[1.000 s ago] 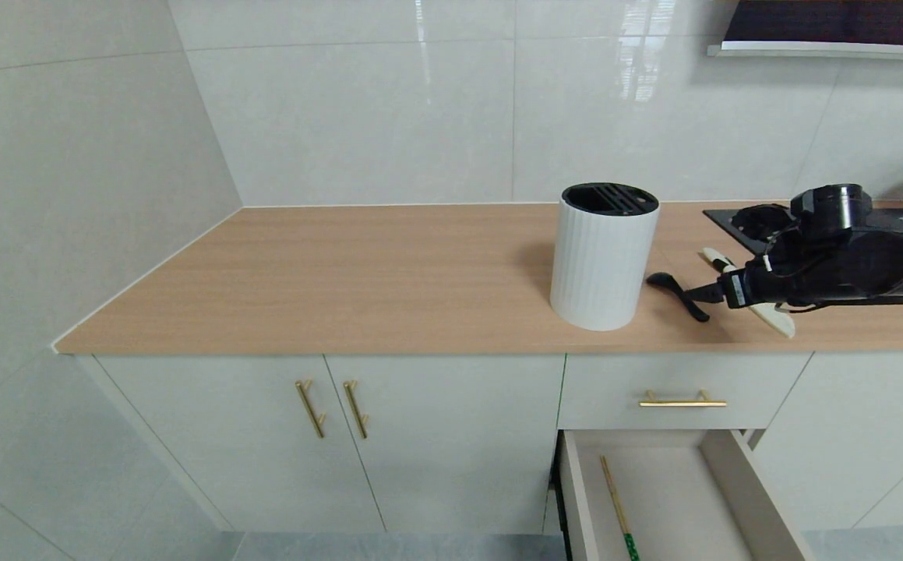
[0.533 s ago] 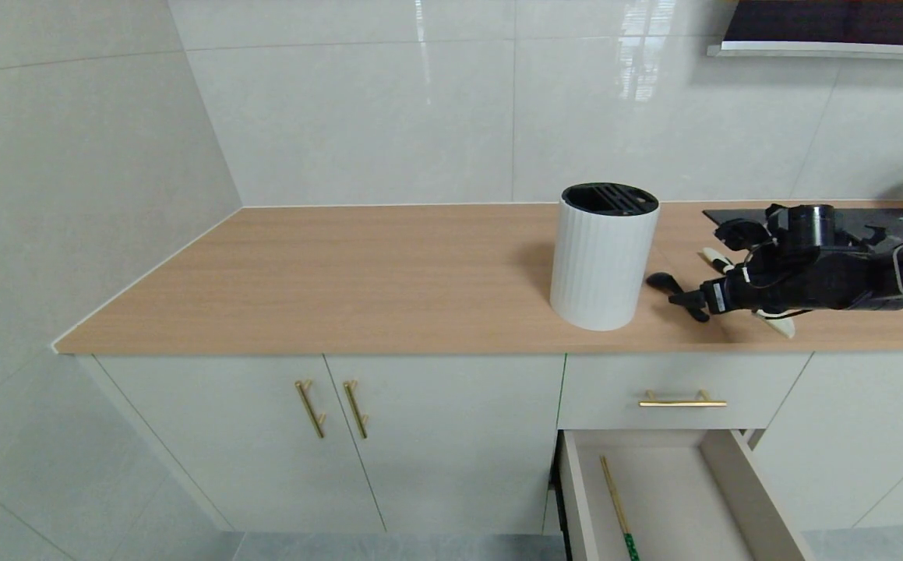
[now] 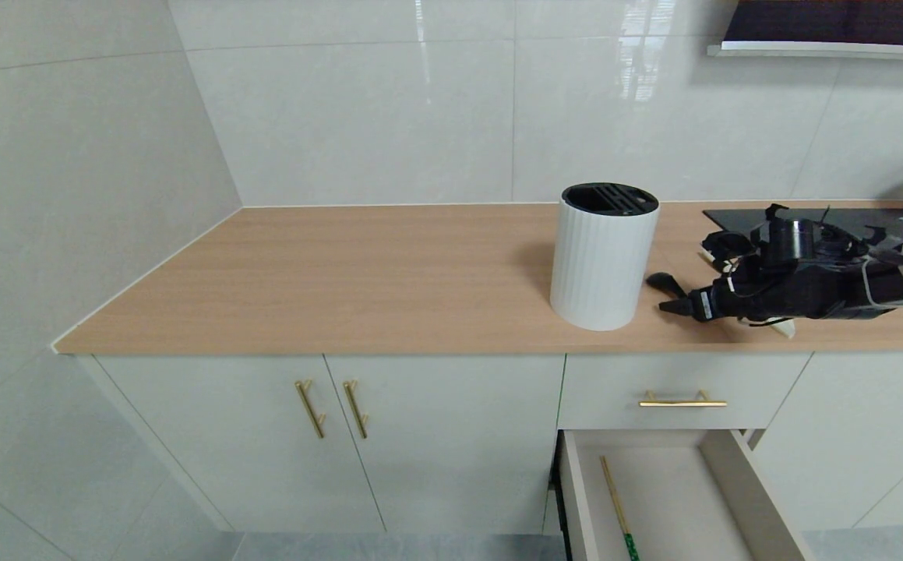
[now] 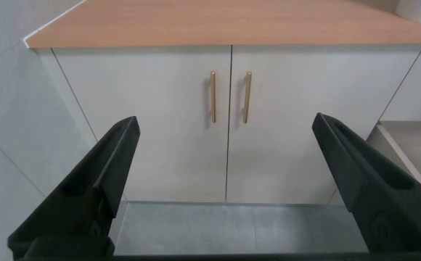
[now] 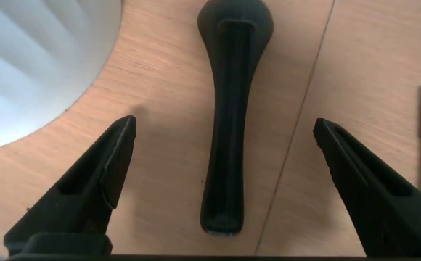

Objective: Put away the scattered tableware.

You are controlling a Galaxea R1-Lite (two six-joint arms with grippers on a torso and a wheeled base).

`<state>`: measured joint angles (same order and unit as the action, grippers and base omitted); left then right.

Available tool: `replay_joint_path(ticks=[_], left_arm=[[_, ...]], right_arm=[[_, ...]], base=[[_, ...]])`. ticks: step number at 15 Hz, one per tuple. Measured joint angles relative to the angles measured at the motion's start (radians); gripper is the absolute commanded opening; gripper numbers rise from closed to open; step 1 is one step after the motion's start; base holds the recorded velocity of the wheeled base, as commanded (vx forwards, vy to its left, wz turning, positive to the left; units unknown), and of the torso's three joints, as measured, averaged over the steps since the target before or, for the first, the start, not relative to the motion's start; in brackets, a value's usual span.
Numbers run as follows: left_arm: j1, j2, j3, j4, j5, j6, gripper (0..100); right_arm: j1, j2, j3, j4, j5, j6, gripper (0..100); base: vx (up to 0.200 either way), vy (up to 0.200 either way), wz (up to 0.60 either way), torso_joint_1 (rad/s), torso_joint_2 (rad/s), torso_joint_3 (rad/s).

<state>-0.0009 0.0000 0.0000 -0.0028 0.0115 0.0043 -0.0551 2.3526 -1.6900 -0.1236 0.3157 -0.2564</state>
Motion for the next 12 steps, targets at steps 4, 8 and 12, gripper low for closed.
replay_joint_path(ticks=[4,8,12], left_arm=[[0.0,0.0,0.0,0.0,0.0,0.0,100],[0.0,0.0,0.0,0.0,0.0,0.0,100],[0.0,0.0,0.0,0.0,0.0,0.0,100]], right_arm=[[0.001,0.011,-0.003,-0.001,-0.001,0.0,0],[0.005,0.024,-0.005,-0.006,-0.002,-0.003,0],[0.013,0.031,-0.004,-0.006,-0.006,-0.003,0]], base=[[0.0,0.0,0.0,0.0,0.0,0.0],[0.0,0.0,0.0,0.0,0.0,0.0],[0.0,0.0,0.0,0.0,0.0,0.0]])
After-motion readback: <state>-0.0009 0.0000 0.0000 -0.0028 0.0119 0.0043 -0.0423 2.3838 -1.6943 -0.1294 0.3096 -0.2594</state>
